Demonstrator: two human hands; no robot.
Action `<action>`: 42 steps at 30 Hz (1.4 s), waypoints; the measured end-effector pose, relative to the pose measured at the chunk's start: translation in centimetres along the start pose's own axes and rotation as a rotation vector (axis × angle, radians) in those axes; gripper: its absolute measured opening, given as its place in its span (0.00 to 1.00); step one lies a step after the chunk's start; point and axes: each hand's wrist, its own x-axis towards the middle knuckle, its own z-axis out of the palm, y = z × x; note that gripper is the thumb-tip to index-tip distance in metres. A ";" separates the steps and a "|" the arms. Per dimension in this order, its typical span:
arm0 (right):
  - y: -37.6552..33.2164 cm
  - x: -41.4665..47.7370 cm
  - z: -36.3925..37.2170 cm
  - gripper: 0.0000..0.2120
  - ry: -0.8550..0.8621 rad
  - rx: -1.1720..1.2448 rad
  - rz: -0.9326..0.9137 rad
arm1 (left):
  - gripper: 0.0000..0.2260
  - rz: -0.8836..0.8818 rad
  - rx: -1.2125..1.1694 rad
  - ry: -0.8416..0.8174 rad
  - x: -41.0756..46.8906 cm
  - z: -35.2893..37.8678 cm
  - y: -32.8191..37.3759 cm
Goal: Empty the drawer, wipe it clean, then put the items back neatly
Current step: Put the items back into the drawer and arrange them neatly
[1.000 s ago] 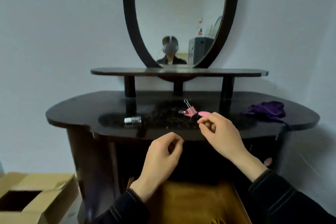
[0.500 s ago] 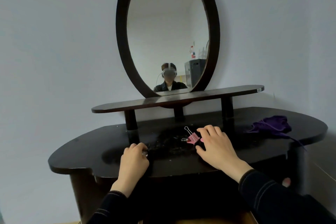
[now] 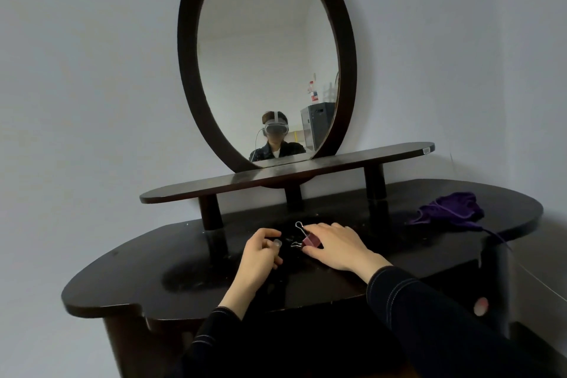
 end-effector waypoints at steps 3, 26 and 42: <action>-0.5 -0.5 -0.1 0.23 0.017 0.030 -0.030 | 0.10 -0.089 -0.249 -0.017 -1.5 -0.4 0.7; -6.9 -24.0 10.0 0.13 -0.006 0.992 0.102 | 0.16 -1.058 -1.275 -0.497 -23.8 7.7 -7.7; 0.7 -22.3 19.2 0.12 -0.393 1.102 0.302 | 0.04 -1.291 -0.917 -0.354 -21.6 9.7 -17.2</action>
